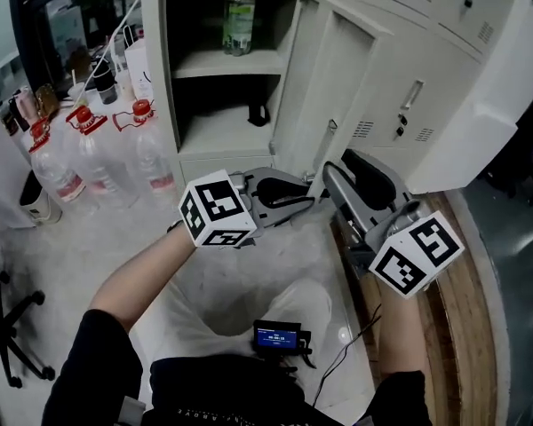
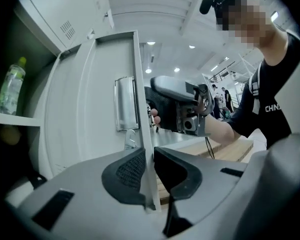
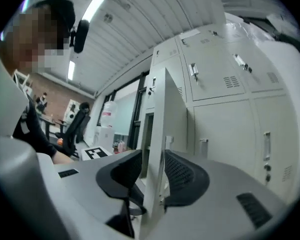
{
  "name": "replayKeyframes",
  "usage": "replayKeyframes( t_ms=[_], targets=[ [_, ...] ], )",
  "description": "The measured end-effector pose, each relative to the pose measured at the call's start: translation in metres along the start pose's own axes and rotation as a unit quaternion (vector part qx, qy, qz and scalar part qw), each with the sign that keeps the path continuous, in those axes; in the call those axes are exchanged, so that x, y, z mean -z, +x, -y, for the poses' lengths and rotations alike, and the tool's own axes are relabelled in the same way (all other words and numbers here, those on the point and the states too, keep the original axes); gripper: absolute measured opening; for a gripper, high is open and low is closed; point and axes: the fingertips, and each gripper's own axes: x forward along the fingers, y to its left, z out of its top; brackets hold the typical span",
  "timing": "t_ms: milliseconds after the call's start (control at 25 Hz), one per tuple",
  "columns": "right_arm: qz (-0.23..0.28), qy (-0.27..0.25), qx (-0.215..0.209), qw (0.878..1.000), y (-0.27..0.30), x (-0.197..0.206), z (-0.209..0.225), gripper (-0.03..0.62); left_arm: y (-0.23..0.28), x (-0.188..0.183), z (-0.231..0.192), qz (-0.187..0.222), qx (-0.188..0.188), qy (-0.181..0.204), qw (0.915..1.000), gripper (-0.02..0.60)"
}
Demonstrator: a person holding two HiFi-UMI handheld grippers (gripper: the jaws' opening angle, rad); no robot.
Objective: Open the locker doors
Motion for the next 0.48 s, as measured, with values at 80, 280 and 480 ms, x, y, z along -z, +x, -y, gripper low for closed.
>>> replayKeyframes(
  t_ms=[80,280,480],
  targets=[
    [-0.012,-0.03,0.044,0.998,0.0,0.005,0.019,0.138,0.016,-0.001,-0.001,-0.007,-0.002,0.002,1.0,0.064],
    [-0.008,-0.034,0.1,0.994,-0.011,0.006,0.051,0.138,0.036,-0.002,-0.005,-0.007,-0.008,-0.011,0.9999,0.064],
    [-0.006,-0.023,0.147,0.989,-0.022,0.009,0.078,0.118,0.012,0.003,-0.025,-0.008,-0.053,-0.015,0.9985,0.064]
  ],
)
